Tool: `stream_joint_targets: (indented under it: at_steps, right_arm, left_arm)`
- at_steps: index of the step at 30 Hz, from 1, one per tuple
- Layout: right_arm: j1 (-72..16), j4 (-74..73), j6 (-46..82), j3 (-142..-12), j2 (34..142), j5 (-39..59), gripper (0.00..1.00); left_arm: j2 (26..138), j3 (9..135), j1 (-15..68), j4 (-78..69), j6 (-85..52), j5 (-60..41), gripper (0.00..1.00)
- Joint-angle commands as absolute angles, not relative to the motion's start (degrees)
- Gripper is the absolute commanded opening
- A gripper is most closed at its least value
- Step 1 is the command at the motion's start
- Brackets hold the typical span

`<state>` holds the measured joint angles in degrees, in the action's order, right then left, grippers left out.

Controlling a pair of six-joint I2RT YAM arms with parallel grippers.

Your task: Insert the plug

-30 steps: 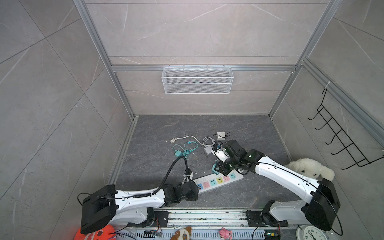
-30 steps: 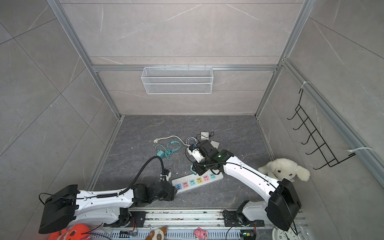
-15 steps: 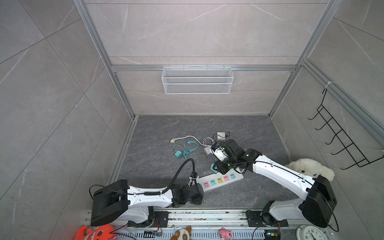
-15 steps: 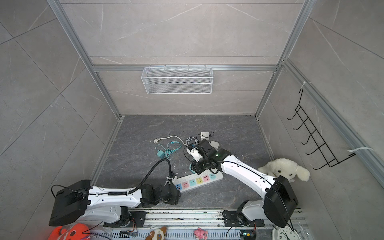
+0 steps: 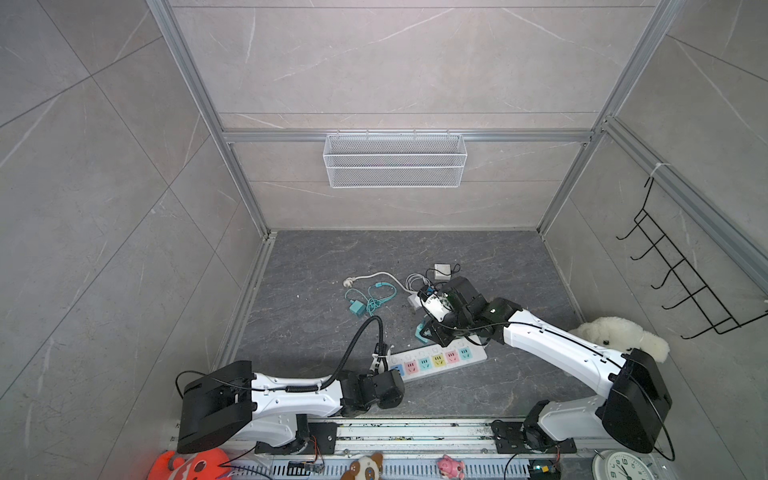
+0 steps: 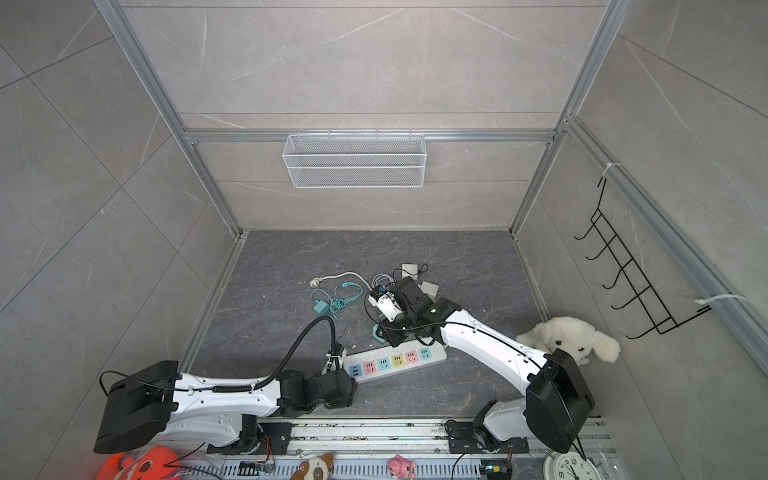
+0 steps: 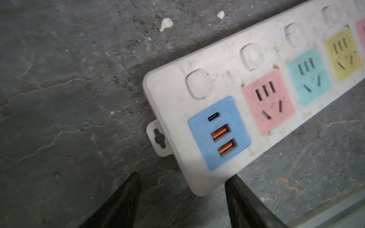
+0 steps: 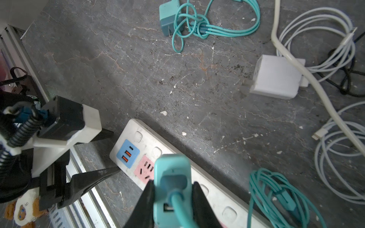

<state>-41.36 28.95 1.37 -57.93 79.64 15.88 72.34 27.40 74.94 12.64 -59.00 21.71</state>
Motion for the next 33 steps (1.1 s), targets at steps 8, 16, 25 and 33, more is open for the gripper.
stream_joint_targets:
  at_steps: [8,16,25,33]
  right_arm:
    - [-41.75,25.44,-1.60,-57.31,80.23,20.43,0.12]
    - [-41.79,26.77,-4.10,-58.44,82.82,19.72,0.12]
    - [-41.76,23.39,-5.77,-59.76,86.31,19.22,0.11]
    - [-41.91,20.12,-6.06,-64.08,90.79,19.19,0.11]
  left_arm:
    - [73.64,26.45,71.38,12.36,-59.53,25.86,0.70]
    - [78.83,27.83,65.47,5.90,-54.98,24.52,0.70]
    - [79.77,28.79,57.80,5.29,-52.77,24.42,0.70]
    - [75.50,29.07,48.92,5.27,-45.74,21.07,0.71]
